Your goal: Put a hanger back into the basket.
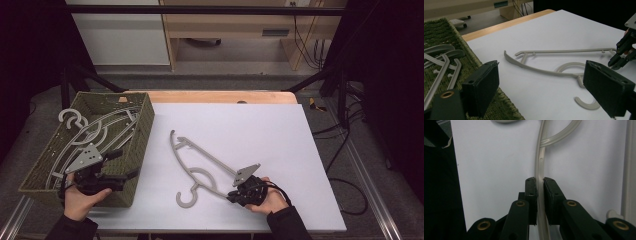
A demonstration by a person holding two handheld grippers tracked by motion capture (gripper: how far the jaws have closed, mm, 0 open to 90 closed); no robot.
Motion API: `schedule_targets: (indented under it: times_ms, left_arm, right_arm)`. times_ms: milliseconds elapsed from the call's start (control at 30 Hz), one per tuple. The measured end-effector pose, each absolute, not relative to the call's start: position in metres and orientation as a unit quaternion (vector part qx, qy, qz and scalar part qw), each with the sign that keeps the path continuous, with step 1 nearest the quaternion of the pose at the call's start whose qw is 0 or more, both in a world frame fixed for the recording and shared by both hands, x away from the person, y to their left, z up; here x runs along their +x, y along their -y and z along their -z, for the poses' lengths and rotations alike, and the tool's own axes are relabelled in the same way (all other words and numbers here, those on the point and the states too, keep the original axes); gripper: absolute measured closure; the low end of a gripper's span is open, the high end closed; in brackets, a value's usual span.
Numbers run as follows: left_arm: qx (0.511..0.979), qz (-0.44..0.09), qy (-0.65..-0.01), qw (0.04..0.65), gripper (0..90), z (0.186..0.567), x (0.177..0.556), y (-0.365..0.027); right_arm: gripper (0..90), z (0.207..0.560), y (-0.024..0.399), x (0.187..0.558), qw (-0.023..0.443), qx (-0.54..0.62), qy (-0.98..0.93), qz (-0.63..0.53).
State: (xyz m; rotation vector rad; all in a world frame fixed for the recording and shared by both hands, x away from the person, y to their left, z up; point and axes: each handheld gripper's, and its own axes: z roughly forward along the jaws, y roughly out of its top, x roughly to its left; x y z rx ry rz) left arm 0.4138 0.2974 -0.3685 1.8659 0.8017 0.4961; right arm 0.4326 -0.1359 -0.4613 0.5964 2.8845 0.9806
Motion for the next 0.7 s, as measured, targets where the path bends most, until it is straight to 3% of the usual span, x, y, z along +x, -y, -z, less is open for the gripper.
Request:
schedule_targets:
  times_ms: [267, 400, 700]
  left_arm:
    - [0.774, -0.204, -0.329, 0.5, 13.1, 0.369, 0.413, -0.295]
    - [0.775, -0.204, -0.328, 0.5, 13.2, 0.369, 0.413, -0.295]
    - [0.777, -0.202, -0.326, 0.498, 13.1, 0.369, 0.413, -0.293]
  right_arm:
    - [79.8, 0.463, 0.141, 0.433, 0.022, 0.205, -0.93, -0.306]
    - [68.0, 0.461, 0.138, 0.431, 0.03, 0.218, -0.923, -0.316]
    - [64.4, 0.458, 0.131, 0.427, 0.048, 0.23, -0.928, -0.289]
